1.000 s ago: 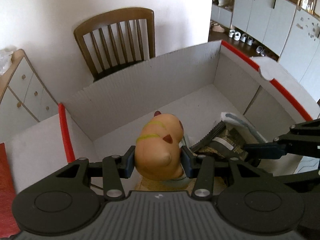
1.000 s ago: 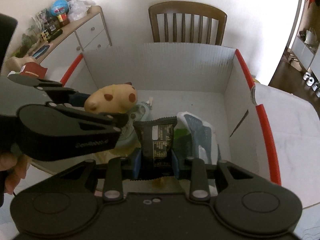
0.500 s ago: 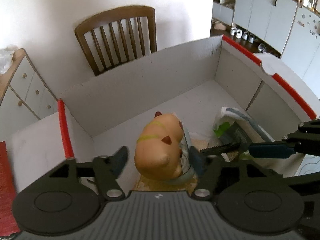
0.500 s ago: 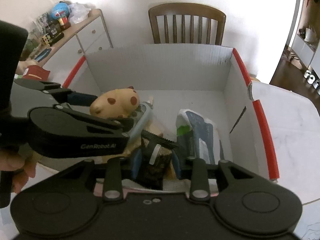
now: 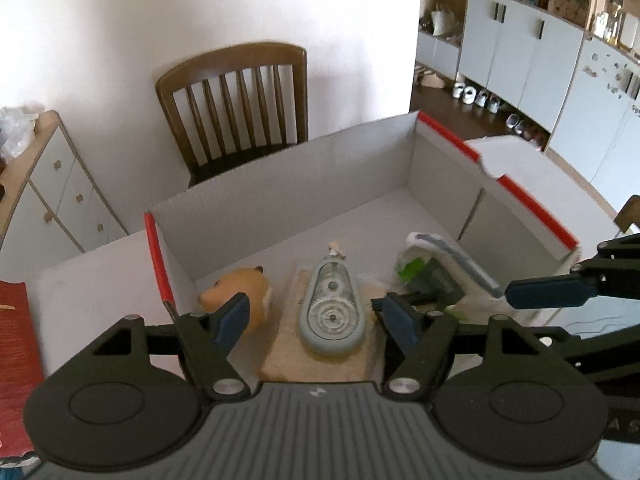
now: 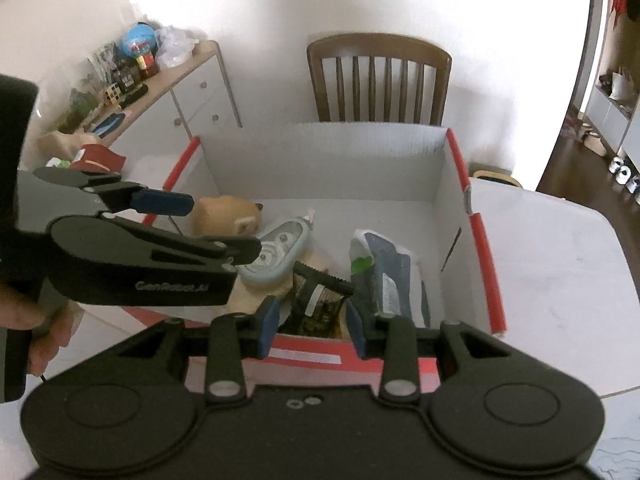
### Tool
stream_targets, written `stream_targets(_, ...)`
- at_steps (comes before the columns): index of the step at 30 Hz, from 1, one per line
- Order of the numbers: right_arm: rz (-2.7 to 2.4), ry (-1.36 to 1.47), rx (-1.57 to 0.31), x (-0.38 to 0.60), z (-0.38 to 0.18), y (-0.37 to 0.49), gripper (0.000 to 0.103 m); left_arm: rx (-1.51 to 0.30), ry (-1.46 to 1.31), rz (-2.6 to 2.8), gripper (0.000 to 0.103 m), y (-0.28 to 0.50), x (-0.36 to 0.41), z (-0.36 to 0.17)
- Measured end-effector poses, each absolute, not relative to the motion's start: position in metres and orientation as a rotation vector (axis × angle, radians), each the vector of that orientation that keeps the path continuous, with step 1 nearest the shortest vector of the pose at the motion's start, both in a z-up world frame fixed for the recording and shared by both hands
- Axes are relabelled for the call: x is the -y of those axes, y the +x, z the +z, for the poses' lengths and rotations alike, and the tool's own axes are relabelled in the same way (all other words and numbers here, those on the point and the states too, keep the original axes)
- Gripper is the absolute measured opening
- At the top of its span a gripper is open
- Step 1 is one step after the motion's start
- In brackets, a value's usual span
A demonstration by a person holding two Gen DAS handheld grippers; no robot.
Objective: Organize objects
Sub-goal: 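Lower the toy and snack pack into the box and open both grippers, then withdraw both grippers from the box back over the mat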
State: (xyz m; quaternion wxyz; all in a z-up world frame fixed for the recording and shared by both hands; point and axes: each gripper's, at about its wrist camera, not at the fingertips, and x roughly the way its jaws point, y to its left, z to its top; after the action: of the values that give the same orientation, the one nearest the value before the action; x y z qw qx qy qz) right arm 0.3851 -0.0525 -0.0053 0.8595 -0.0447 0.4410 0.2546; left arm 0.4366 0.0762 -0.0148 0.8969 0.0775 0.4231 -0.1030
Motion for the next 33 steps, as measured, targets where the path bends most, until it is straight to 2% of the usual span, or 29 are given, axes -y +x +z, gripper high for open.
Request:
stream_targets(12, 0.584, -0.103, -0.847, 0.071, 0.032, 0.344, 0.037, -0.803, 0.117, -0.237, 0.073, 0.385, -0.070, 0.028)
stream_targets(27, 0.603, -0.073, -0.812, 0.116, 0.052, 0.288, 0.038, -0.743, 0.050, -0.230, 0.073, 0.301, -0.059, 0.058)
stream_targets(31, 0.616, -0.068, -0.800, 0.128, 0.054, 0.273, 0.043, -0.736, 0.044, -0.231, 0.073, 0.280, -0.052, 0.059)
stream_targets(33, 0.621, -0.064, -0.791, 0.134, 0.054, 0.267, 0.057, -0.733, 0.037, -0.229, 0.076, 0.271, -0.049, 0.058)
